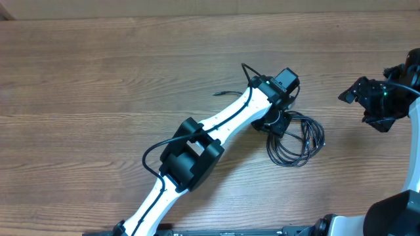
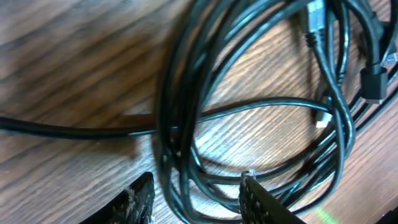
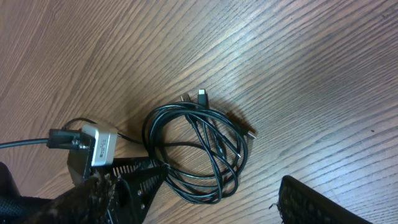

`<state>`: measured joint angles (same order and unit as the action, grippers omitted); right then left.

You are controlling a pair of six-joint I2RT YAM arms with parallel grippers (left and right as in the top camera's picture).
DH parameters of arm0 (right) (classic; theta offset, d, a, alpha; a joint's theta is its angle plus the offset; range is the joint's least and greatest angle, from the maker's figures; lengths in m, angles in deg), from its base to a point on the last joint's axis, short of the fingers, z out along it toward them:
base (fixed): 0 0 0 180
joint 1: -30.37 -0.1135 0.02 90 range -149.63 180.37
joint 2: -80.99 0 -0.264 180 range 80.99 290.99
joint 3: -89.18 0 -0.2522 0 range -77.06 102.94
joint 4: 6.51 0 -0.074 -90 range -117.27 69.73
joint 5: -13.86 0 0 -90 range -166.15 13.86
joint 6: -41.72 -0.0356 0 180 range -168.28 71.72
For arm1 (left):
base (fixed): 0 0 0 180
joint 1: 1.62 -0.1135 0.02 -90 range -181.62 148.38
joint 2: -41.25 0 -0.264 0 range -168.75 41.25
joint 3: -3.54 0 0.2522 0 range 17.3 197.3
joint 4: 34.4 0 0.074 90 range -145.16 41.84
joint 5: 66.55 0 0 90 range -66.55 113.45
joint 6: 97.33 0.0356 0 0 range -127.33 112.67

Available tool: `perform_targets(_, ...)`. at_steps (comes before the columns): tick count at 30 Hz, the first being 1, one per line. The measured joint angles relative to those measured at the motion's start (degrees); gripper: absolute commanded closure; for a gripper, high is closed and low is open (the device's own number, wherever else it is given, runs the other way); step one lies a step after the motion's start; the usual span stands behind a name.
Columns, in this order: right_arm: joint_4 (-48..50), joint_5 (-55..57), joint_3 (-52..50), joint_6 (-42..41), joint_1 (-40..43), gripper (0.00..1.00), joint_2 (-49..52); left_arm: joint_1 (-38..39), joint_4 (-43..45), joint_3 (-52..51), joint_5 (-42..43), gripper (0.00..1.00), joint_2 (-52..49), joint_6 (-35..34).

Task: Untangle cables

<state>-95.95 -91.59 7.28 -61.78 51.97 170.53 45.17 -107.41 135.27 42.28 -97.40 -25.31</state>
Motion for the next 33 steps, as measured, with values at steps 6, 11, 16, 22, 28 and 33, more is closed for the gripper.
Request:
perform_targets(6, -0.02, 0.00, 0.00, 0.04, 0.00, 0.15, -0.02, 0.26, 0.17, -1.51, -2.14, 0.78, 0.00, -1.25)
perform_targets(11, -0.02, 0.02, 0.00, 0.02, 0.00, 0.15, 0.00, 1.25, 0.59, -2.54, -4.15, 0.84, 0.00, -3.69)
perform_targets(16, -0.02, 0.00, 0.00, 0.04, 0.00, 0.15, 0.00, 1.53, 1.53, -3.67, -4.57, 0.85, 0.66, -6.67)
perform_targets(22, -0.02, 0.02, 0.00, 0.04, 0.00, 0.15, 0.00, 1.62, 2.01, -5.31, -5.18, 0.96, 1.75, -9.07)
perform_targets(28, -0.31, -0.31, 0.00, 0.04, 0.00, 0.15, 0.00, 1.60, 1.53, -5.55, -5.86, 0.96, 2.75, -5.09)
perform_targets(33, -0.31, -1.07, 0.00, 0.13, 0.00, 0.12, 0.00, 0.57, 1.20, -5.49, -8.11, 0.96, 8.96, -2.32)
